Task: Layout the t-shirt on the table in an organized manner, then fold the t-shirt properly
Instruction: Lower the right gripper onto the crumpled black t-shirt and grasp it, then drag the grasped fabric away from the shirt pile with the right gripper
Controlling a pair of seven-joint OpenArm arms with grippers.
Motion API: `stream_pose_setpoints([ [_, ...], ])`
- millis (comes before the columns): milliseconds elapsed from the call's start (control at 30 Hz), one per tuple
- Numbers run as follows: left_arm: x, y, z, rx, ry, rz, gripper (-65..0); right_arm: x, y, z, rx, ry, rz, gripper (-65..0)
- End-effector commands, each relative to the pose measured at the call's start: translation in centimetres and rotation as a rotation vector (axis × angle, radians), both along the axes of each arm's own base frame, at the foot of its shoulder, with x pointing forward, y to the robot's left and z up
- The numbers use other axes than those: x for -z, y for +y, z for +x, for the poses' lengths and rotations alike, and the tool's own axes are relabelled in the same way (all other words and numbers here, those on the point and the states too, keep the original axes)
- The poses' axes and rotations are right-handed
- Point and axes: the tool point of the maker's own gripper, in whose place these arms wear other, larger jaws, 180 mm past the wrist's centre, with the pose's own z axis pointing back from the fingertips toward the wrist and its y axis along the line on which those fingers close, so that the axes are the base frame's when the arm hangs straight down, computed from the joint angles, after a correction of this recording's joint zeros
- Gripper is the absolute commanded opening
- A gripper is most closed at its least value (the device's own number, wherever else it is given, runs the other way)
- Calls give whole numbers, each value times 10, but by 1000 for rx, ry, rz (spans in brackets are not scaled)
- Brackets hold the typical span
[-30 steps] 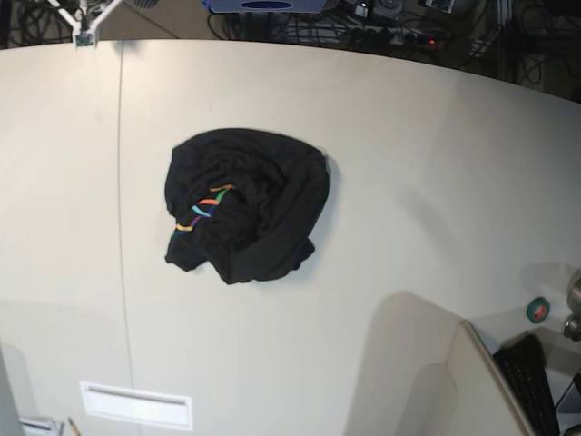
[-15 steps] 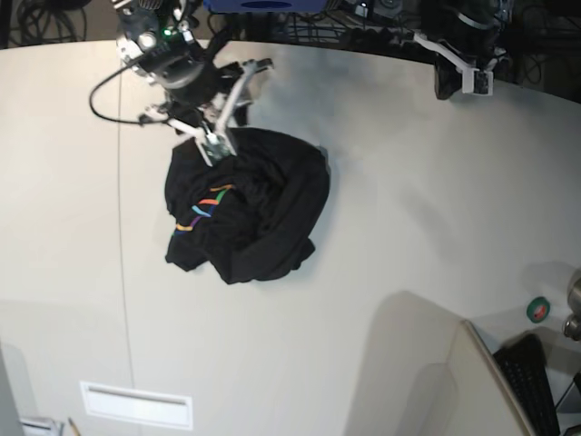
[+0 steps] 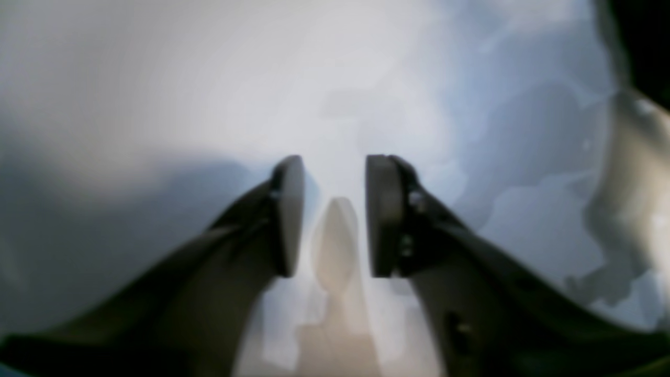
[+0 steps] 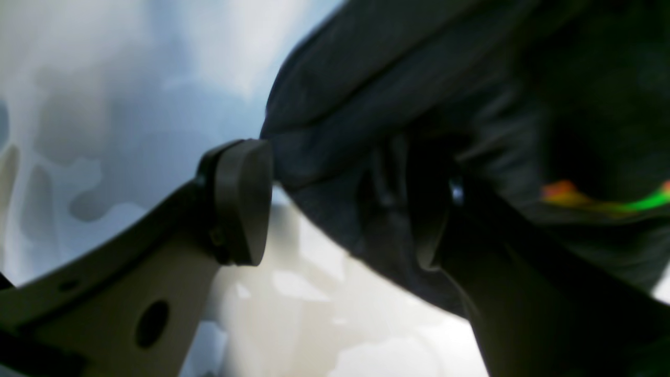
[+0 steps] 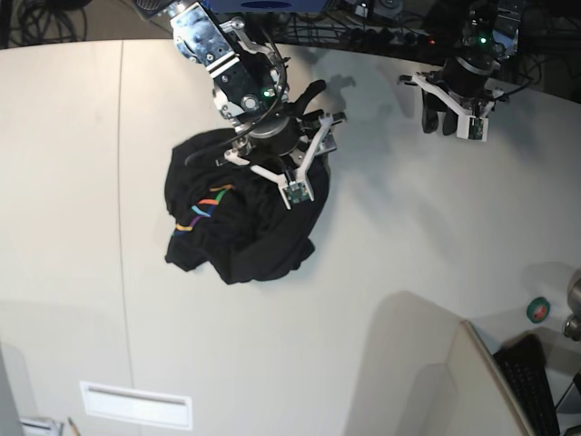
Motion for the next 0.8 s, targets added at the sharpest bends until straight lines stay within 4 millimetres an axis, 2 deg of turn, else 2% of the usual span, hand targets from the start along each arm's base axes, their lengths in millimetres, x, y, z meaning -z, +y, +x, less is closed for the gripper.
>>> stream_pose_setpoints([
  [0,-10,6,9,2,-40,15,-397,-11,-1,20,35,-60,5,-285],
  [100,-11,7,12,2,-45,17,-272,-5,0,23,35,-71,-7,-285],
  [167,-13,7,16,1,-55,16,-225,-9,1,26,37,-95,4,-290],
  [200,-13,7,19,-1,-60,15,-224,-10,1,27,37,-100,5,-300],
  [267,-13,8,22,-3,-64,16,-224,-11,-1,33,42,-109,1,-404],
  [333,-16,8,26,-3,-75,16,-224,-10,-1,36,49,-100,12,-587],
  [367,-16,8,28,-2,-78,18,-224,-10,0,36,55,-88,35,-650],
  [400,-17,8,29,-3,-79,18,-224,-9,-4,36,65,-74,56,-650],
  [500,-18,11,30,-7,-82,22,-224,-34,-16,43,113,-96,152,-650],
  [633,-23,31,29,-76,-98,38,-225,-86,-42,49,112,-226,205,-650],
  [767,-25,44,24,-134,-106,44,-225,-125,-81,65,188,-343,200,-650],
])
